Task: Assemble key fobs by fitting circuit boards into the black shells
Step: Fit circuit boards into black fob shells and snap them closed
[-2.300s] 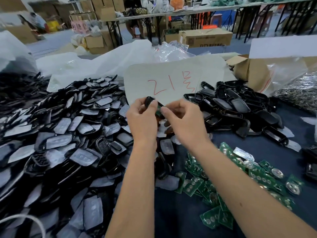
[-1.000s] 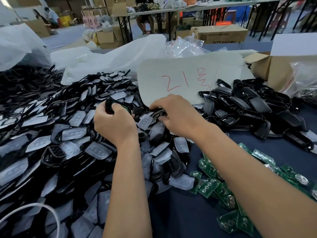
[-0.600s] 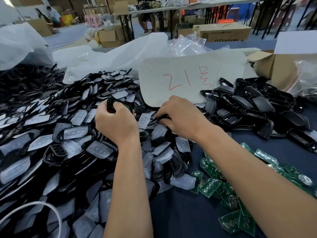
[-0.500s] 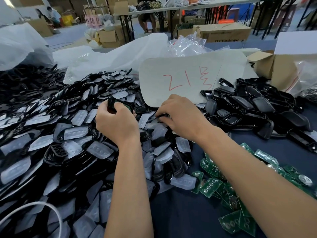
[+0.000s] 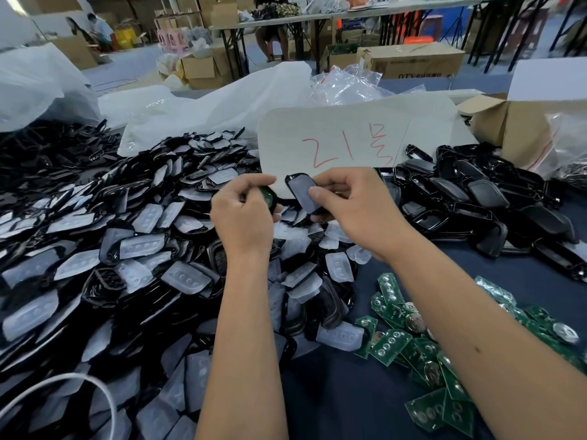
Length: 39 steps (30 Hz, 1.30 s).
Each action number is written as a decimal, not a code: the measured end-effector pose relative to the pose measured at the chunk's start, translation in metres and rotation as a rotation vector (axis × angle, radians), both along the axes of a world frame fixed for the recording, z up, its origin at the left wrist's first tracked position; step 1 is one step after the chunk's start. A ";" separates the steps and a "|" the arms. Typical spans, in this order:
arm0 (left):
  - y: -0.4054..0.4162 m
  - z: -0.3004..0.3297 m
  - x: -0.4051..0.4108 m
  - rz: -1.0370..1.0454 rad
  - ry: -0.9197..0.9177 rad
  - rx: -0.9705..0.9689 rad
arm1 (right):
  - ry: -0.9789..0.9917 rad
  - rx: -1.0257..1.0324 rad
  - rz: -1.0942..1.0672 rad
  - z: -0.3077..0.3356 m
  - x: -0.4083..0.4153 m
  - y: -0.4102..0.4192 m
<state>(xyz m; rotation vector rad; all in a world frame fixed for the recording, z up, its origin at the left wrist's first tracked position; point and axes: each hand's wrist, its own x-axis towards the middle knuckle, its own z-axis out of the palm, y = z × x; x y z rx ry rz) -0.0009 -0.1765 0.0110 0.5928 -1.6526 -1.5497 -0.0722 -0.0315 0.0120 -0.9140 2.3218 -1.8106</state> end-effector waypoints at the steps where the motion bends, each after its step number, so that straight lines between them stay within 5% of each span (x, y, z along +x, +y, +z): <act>1: 0.005 0.001 -0.002 -0.072 -0.026 0.006 | -0.041 -0.029 0.007 -0.002 0.001 0.007; 9: 0.063 -0.001 -0.017 -0.662 -0.143 0.044 | -0.154 -0.078 -0.060 -0.015 0.006 0.087; 23: 0.110 -0.016 -0.027 -0.695 -0.381 -0.079 | -0.232 -0.169 -0.173 -0.023 0.007 0.134; 29: 0.110 -0.006 -0.028 -0.799 -0.290 0.350 | -0.339 -0.357 0.100 -0.016 0.008 0.146; 34: 0.104 -0.003 -0.024 -0.894 -0.355 0.556 | 0.082 -0.072 -0.001 -0.016 0.006 0.150; 39: 0.102 -0.006 -0.025 -0.878 -0.408 0.482 | 0.120 -0.089 -0.092 -0.020 0.005 0.149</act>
